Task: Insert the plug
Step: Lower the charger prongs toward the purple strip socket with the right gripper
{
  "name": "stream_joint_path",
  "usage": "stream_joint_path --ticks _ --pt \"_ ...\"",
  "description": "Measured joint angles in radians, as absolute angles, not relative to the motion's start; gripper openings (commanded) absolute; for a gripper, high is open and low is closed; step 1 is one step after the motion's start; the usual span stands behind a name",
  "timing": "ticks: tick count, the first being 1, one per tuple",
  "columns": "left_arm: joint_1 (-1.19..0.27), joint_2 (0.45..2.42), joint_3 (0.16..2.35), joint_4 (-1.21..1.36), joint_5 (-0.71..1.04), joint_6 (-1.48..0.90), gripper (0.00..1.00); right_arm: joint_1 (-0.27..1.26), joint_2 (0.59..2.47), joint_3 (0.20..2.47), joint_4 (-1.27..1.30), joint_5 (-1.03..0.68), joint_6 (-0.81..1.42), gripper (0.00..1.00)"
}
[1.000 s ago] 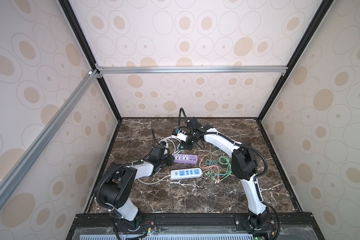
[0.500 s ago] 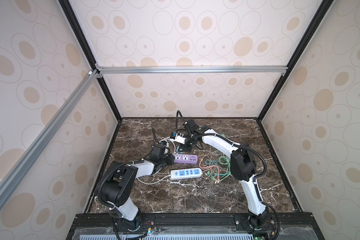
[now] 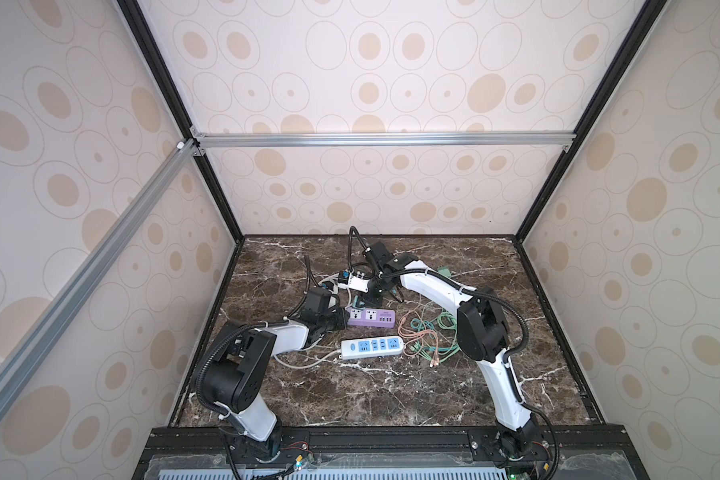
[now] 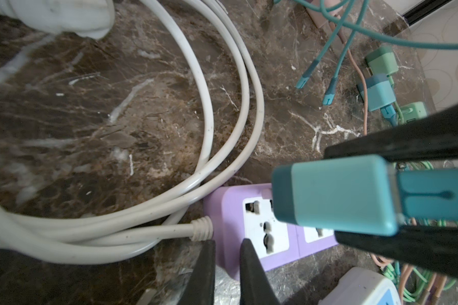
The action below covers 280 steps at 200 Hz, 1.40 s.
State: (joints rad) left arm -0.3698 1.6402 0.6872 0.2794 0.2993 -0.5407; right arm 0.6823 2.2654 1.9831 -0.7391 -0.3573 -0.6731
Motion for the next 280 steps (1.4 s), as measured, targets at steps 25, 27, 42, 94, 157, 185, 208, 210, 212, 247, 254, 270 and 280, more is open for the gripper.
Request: stream_joint_path --ticks 25,27,42,94,157,185,208,210,212,247,254,270,280 --pt "-0.368 1.64 0.687 0.28 0.303 -0.541 0.17 0.684 2.268 1.989 -0.742 -0.358 -0.682 0.03" --pt "-0.368 1.64 0.687 0.28 0.303 -0.541 0.17 0.684 2.269 1.99 -0.742 -0.358 -0.683 0.03" --pt "-0.366 1.64 0.683 0.289 0.307 -0.541 0.17 0.685 2.27 1.992 -0.746 -0.358 -0.689 0.03" --pt "-0.356 1.64 0.657 0.336 0.321 -0.541 0.17 0.688 2.272 2.001 -0.767 -0.359 -0.707 0.03" --pt "-0.347 1.64 0.649 0.349 0.334 -0.541 0.16 0.696 2.288 2.031 -0.801 -0.347 -0.724 0.03" --pt "-0.345 1.64 0.646 0.354 0.336 -0.541 0.16 0.698 2.292 2.041 -0.809 -0.343 -0.725 0.02" --pt "-0.343 1.64 0.645 0.355 0.336 -0.541 0.16 0.702 2.31 2.056 -0.812 -0.339 -0.726 0.03" --pt "-0.343 1.64 0.645 0.356 0.336 -0.541 0.16 0.703 2.313 2.057 -0.813 -0.339 -0.726 0.03" --pt "-0.343 1.64 0.645 0.356 0.336 -0.541 0.16 0.703 2.315 2.059 -0.814 -0.339 -0.726 0.03" --pt "-0.342 1.637 0.639 0.363 0.341 -0.541 0.16 0.709 2.335 2.093 -0.839 -0.324 -0.731 0.03" --pt "-0.341 1.637 0.638 0.365 0.342 -0.541 0.16 0.711 2.338 2.101 -0.846 -0.32 -0.731 0.02" --pt "-0.341 1.637 0.636 0.369 0.344 -0.541 0.16 0.715 2.342 2.111 -0.855 -0.309 -0.734 0.03" --pt "-0.34 1.637 0.633 0.373 0.346 -0.541 0.16 0.717 2.344 2.115 -0.858 -0.305 -0.738 0.03"
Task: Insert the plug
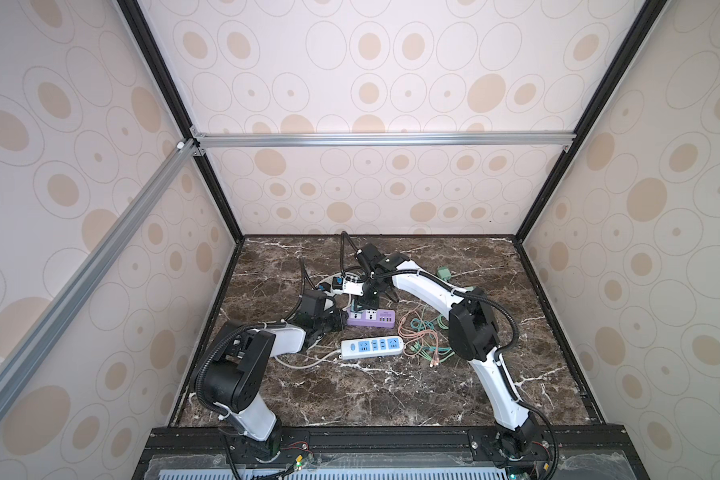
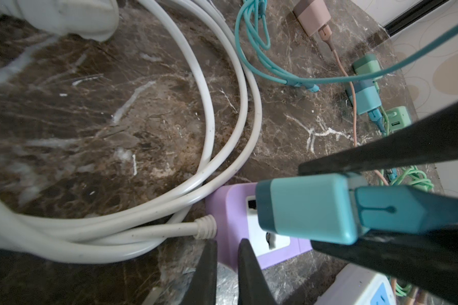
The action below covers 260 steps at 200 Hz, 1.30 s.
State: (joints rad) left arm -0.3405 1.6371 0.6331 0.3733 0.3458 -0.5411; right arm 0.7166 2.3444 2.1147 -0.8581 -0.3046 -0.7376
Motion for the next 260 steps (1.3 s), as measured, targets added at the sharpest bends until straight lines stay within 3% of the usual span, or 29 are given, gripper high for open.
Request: stream_joint_path --ticks 260 --pt "-0.336 1.607 0.586 0.398 0.365 -0.533 0.16 0.747 2.424 2.269 -0.974 -0.206 -0.758 0.02"
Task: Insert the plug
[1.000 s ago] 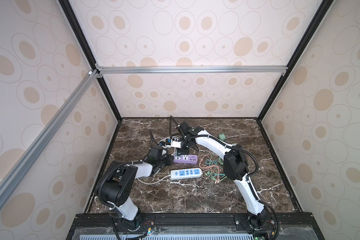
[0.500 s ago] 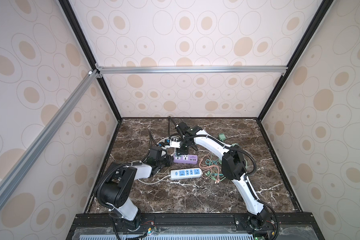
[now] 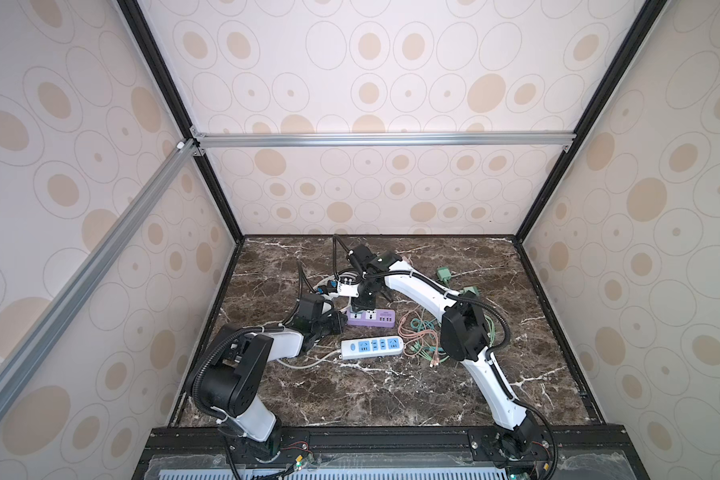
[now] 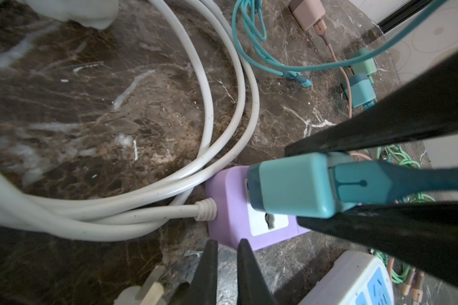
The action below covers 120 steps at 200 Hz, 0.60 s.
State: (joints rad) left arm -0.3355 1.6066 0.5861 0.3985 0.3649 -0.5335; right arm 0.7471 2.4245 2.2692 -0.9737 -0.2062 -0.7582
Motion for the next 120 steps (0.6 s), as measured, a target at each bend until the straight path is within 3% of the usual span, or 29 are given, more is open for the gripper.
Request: stream_joint_path --ticks 120 --pt "-0.324 1.542 0.568 0.364 0.361 -0.533 0.19 0.754 2.445 2.295 -0.985 -0.186 -0.769 0.0"
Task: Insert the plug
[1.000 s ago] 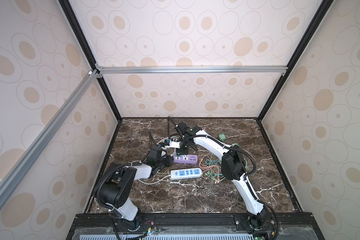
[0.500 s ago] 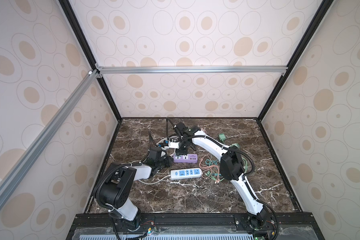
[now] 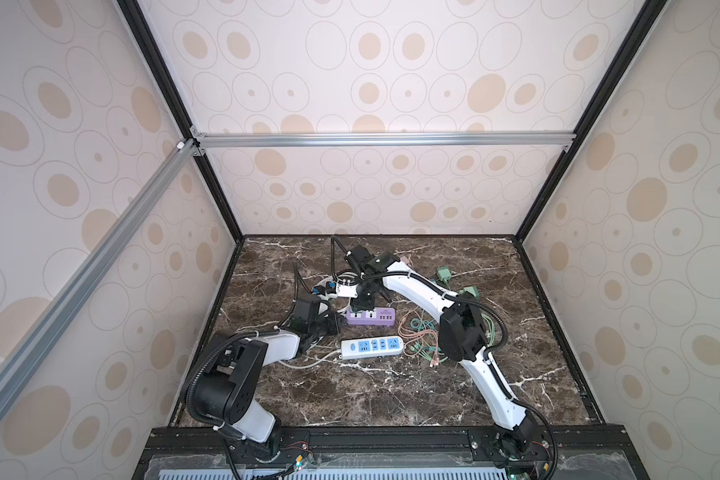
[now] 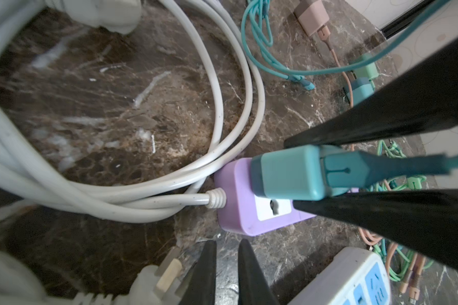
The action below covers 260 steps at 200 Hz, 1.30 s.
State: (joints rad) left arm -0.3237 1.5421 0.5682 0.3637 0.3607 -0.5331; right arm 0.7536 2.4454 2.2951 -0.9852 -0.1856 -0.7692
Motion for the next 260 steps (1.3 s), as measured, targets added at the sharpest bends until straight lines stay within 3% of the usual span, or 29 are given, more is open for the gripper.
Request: stream_joint_path --ticks 112,260 --pt "-0.32 1.375 0.564 0.335 0.392 -0.498 0.3 0.753 2.449 2.301 -0.987 -0.192 -0.767 0.05" --pt "-0.334 1.165 0.5 0.218 0.419 -0.479 0.44 0.752 2.446 2.3 -0.984 -0.202 -0.693 0.26"
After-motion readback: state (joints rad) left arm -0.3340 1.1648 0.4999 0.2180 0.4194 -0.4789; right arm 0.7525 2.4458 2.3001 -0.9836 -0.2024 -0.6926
